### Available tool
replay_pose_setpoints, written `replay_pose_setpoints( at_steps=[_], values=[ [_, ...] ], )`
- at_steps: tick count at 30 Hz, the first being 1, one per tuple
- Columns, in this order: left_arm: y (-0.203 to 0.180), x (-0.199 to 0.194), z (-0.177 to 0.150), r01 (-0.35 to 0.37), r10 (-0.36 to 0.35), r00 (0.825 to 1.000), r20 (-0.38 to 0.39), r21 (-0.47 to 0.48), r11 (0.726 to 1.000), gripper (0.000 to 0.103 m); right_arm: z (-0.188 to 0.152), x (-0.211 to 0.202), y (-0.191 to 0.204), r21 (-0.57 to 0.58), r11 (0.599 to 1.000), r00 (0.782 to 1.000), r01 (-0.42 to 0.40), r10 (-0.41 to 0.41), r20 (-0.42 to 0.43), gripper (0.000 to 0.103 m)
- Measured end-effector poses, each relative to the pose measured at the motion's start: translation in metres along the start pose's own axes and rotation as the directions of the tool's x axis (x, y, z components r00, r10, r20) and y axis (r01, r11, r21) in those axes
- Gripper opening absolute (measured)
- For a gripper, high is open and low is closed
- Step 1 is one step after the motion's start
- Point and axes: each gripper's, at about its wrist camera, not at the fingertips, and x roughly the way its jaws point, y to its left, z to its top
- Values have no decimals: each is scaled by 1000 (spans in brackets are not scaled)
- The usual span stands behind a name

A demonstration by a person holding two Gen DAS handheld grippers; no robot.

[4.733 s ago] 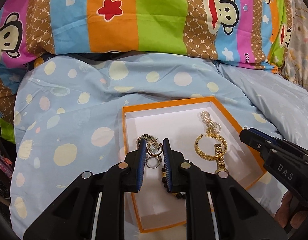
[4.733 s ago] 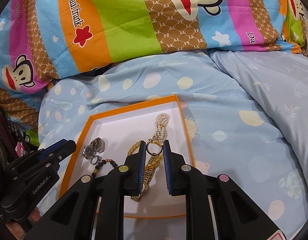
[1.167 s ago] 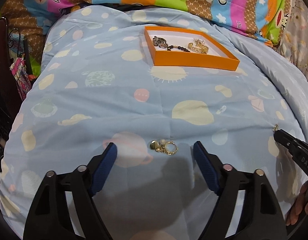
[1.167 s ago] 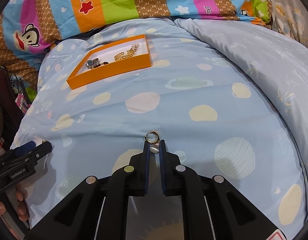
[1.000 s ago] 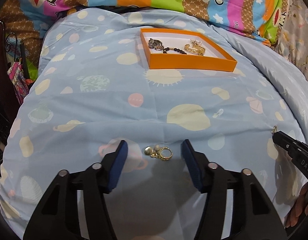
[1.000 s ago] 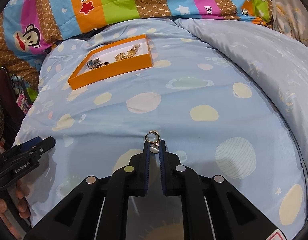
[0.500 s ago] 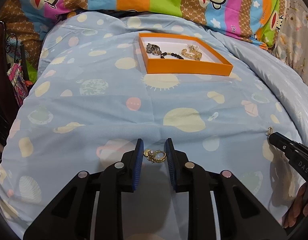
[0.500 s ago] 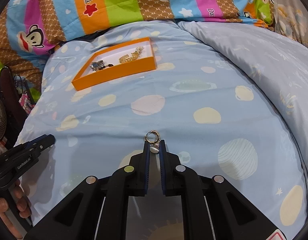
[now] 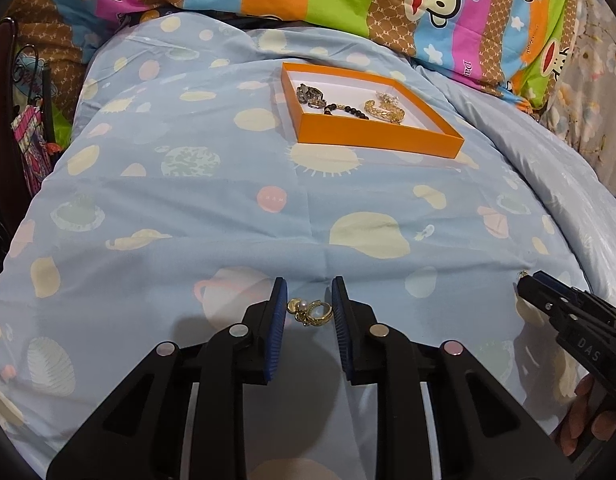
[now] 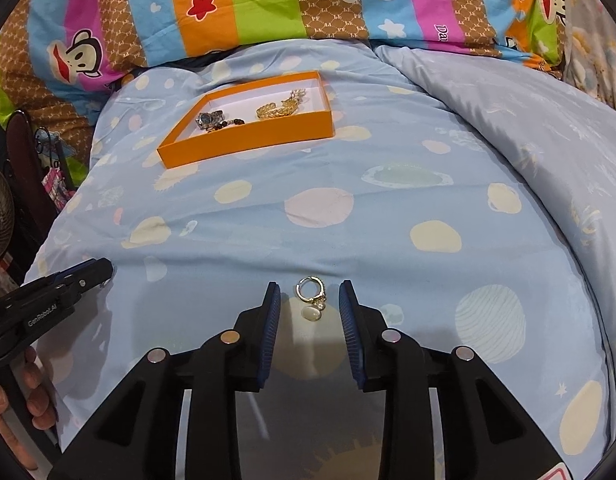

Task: Organize jewelry
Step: 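Grasp the gold ring pair with the left gripper while the right holds its ring, then carry both rings over the orange box and open both grippers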

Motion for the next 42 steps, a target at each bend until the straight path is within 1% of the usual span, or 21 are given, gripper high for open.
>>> replay_pose_setpoints(
  at_steps=[1,2,3,8,16,22,25,29,32,34,36,40,42],
  values=[
    [0,0,0,2,-2,1000,0,-2,1000,22,0,2,1,-3,1000,1000,5,-5,-4,27],
    [1,0,0,3,-3,1000,0,-4,1000,22,1,2,2,-5,1000,1000,7,-7,-2,19],
    [1,0,0,4,-4,1000,0,-5,1000,22,0,2,2,-7,1000,1000,7,-7,-4,14],
    [2,-6,-4,11,-11,1000,4,-4,1000,22,-4,-10,1,8,1000,1000,-11,11,29,14],
    [5,-35,-30,38,-38,999,17,31,999,22,-22,-39,11,8,997,995,-71,70,67,14],
    [14,-54,-42,41,-42,999,31,20,999,22,-28,-57,17,-2,995,991,-95,95,90,14],
    [16,-60,-40,47,-48,998,35,11,999,22,-25,-66,18,-2,994,988,-111,111,106,14],
    [12,-71,-19,70,-72,995,66,26,997,22,-5,-74,19,-17,993,983,-116,117,139,14],
    [5,-76,11,81,-86,992,95,52,995,22,20,-76,17,-26,993,979,-112,115,166,14],
    [-1,-75,34,75,-83,989,121,73,995,22,38,-73,15,-28,994,977,-109,113,182,14],
    [-7,-72,55,47,-61,987,148,92,995,22,60,-66,12,-19,993,975,-115,116,191,14],
    [-19,-54,103,28,-49,982,182,118,993,22,101,-40,7,1,992,973,-130,127,193,14],
    [-24,-43,122,20,-45,980,195,127,992,22,120,-25,7,4,991,973,-136,132,190,14]
  ],
)
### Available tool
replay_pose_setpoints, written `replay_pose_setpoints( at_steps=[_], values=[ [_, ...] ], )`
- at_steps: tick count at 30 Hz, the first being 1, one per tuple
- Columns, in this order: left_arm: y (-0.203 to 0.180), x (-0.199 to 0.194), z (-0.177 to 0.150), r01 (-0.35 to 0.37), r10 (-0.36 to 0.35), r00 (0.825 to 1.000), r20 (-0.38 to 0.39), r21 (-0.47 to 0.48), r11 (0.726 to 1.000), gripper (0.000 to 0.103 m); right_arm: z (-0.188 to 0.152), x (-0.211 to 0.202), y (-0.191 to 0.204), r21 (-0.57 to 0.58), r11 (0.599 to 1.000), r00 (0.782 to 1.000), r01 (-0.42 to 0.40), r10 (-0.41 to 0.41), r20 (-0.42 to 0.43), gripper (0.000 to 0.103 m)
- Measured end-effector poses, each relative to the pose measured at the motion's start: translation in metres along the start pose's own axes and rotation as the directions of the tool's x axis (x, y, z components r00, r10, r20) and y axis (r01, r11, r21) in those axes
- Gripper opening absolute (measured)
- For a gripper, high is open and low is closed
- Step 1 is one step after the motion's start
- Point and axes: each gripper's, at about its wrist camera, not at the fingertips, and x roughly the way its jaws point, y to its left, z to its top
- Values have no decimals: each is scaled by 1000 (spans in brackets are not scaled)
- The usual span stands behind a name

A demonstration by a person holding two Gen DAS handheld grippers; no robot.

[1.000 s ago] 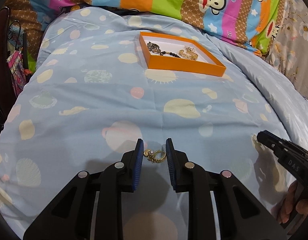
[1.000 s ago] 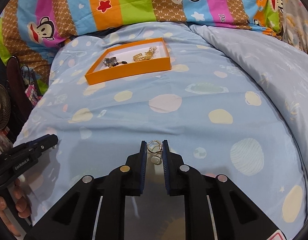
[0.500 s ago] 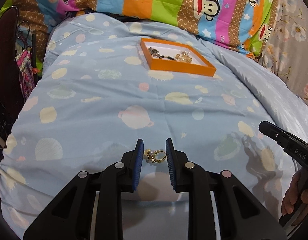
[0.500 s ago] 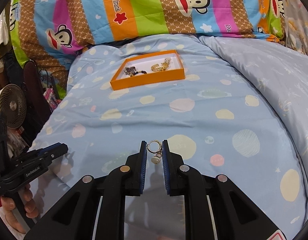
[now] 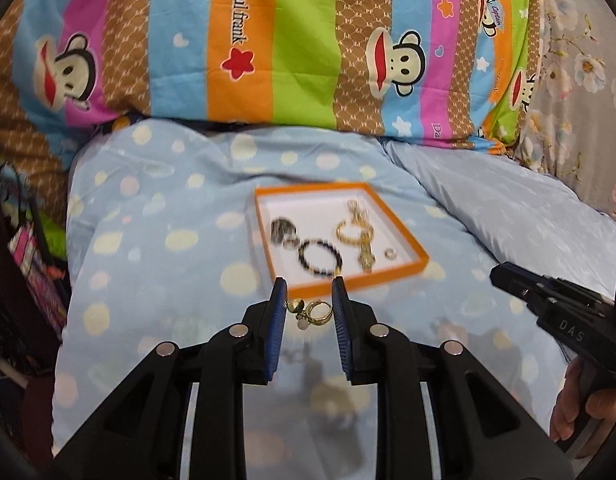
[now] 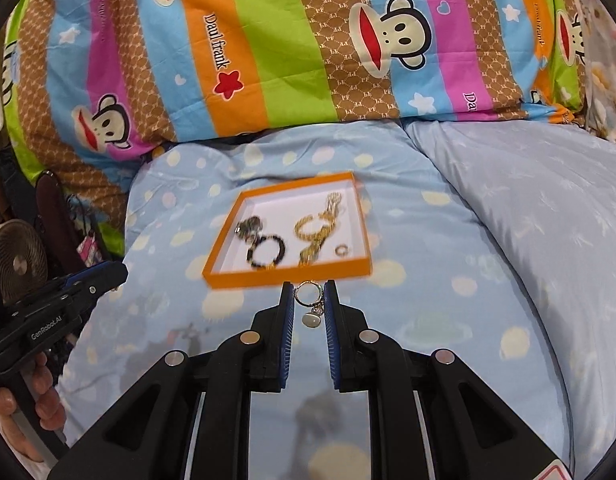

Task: Organize jewelry
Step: 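Carry both rings over the orange box and open both grippers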

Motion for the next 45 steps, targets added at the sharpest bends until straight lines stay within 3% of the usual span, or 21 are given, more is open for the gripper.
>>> replay_pose_setpoints(
  at_steps=[10,19,29,31,33,35,45],
  values=[
    [5,114,57,-3,3,1000,-10,-31,1000,22,62,108,-12,12,1000,1000,13,-13,-6,14],
    [31,193,58,-22,19,999,-38,-92,996,22,78,187,-13,11,1000,999,19,-19,-32,14],
    [37,211,49,4,-6,999,-45,-65,998,23,71,207,-12,-12,1000,998,19,-20,-51,16],
    [36,210,48,5,-7,999,-38,-57,998,30,69,208,-11,-21,999,998,29,-30,-51,17],
    [34,208,48,1,-2,1000,-27,-46,999,51,69,207,-10,-28,999,999,32,-34,-43,20],
    [30,206,48,-14,14,1000,-5,-27,1000,58,68,205,-9,-32,999,999,37,-38,-31,30],
    [30,207,47,-28,28,1000,-3,-21,999,58,68,203,-9,-42,998,999,46,-47,-16,34]
  ],
)
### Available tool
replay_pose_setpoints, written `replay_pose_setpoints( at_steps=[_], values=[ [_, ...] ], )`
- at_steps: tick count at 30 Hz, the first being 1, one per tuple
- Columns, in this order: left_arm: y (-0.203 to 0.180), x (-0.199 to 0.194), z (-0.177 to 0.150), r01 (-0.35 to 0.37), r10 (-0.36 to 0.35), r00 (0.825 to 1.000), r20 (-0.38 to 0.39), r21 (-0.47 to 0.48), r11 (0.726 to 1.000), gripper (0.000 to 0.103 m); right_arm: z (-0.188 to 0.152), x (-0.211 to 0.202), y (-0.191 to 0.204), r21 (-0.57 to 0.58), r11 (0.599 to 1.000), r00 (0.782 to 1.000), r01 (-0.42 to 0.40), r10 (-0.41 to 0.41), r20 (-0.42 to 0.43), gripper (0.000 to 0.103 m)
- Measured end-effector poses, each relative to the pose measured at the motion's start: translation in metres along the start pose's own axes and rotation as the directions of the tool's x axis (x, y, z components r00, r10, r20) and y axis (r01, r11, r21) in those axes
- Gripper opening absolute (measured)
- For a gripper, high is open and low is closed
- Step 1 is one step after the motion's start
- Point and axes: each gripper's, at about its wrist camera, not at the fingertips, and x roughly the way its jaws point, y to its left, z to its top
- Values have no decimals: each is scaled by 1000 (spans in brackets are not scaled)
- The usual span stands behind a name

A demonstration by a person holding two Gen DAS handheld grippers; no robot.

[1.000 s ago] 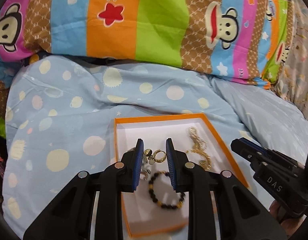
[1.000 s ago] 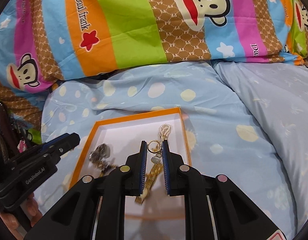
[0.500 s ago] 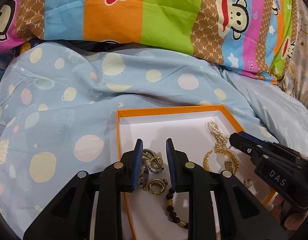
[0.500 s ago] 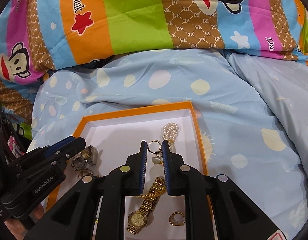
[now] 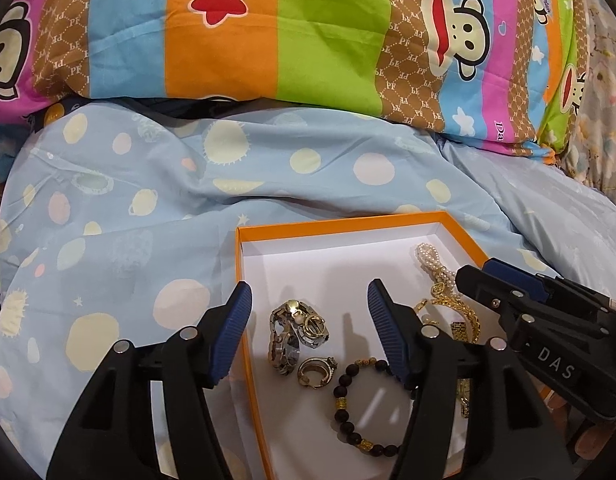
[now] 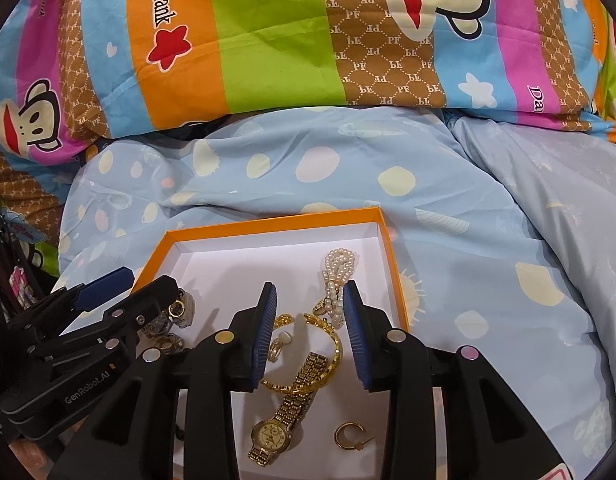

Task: Organize jewelry
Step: 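Carry both rings over the orange box and open both grippers, then withdraw both open grippers from the orange box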

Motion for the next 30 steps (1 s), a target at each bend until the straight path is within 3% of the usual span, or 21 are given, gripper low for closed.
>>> replay_pose_setpoints(
  at_steps=[6,12,23,30],
  values=[
    [-2,-5,-2,-18,18,1000,7,9,1000,58,-2,-8,0,1,1000,1000,13,-13,17,37],
    [-17,-40,-14,-67,67,998,4,40,997,58,-23,-55,9,-33,998,997,52,-50,53,42],
    [-47,-140,-104,-142,145,989,-23,95,985,61,-126,-169,29,-73,989,989,126,-120,81,47],
    [-56,-177,-142,-176,179,983,-28,90,980,62,-167,-205,30,-49,984,984,170,-167,69,54]
  ],
)
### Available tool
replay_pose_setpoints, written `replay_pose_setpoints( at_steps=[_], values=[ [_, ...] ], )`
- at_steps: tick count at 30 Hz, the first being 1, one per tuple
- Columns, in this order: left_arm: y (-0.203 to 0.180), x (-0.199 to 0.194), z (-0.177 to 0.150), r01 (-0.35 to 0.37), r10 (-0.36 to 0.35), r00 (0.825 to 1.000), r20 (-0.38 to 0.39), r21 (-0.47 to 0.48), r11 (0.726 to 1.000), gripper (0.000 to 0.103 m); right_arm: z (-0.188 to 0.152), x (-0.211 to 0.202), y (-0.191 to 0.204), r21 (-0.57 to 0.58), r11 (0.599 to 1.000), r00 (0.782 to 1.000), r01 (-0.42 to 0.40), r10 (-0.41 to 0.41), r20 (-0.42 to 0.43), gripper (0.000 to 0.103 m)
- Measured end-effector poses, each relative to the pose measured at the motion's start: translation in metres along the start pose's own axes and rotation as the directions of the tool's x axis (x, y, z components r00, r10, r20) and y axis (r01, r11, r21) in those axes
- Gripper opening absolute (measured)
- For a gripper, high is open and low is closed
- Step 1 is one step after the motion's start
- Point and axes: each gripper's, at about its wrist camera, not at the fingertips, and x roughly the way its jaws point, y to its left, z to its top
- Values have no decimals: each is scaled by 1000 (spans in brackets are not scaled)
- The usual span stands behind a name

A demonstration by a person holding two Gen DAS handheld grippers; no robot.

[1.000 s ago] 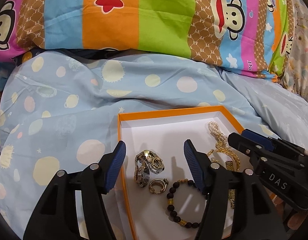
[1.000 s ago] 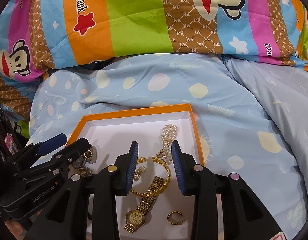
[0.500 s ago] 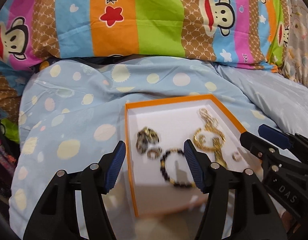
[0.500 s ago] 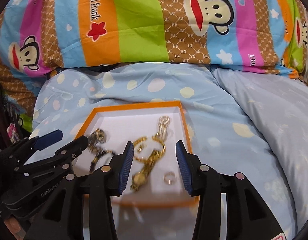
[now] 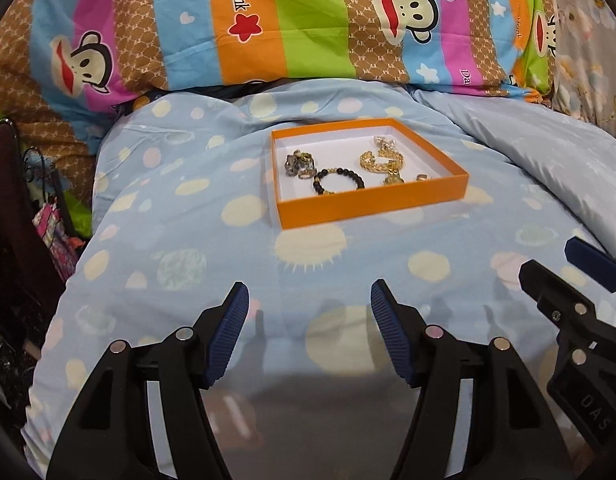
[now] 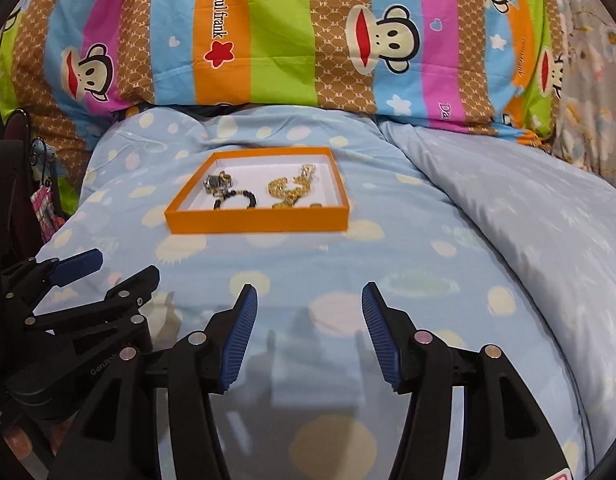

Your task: Organize jewelry

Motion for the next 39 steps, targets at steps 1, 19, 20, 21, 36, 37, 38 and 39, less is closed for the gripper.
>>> replay_pose_setpoints(
  at_steps=[1,19,20,21,36,37,38,39],
  values=[
    [-1,-3,-4,-3,3,1000,-2,1,1000,63,-4,-3,0,6,1000,1000,3,-3,-2,55],
    [0,-23,-17,-70,70,997,21,-23,997,80,-16,-8,-11,87,996,999,22,-18,-45,69],
    [0,-23,-17,-70,70,997,22,-21,997,80,-16,-8,-9,81,996,999,22,-19,-42,69],
    [-1,-23,-17,-72,72,997,22,-20,997,80,-16,-9,-8,75,997,999,24,-21,-40,69],
    [-2,-26,-17,-105,106,994,29,-18,994,85,-14,-10,-2,44,998,999,35,-33,-31,73],
    [-1,-26,-17,-109,110,994,29,-19,994,85,-15,-10,-2,42,999,999,34,-33,-31,73],
    [-1,-26,-17,-112,113,993,30,-19,993,85,-15,-10,-2,42,999,999,34,-33,-31,73],
    [-2,-26,-17,-116,116,993,31,-19,993,85,-15,-10,-2,42,999,999,34,-33,-31,73]
  ],
)
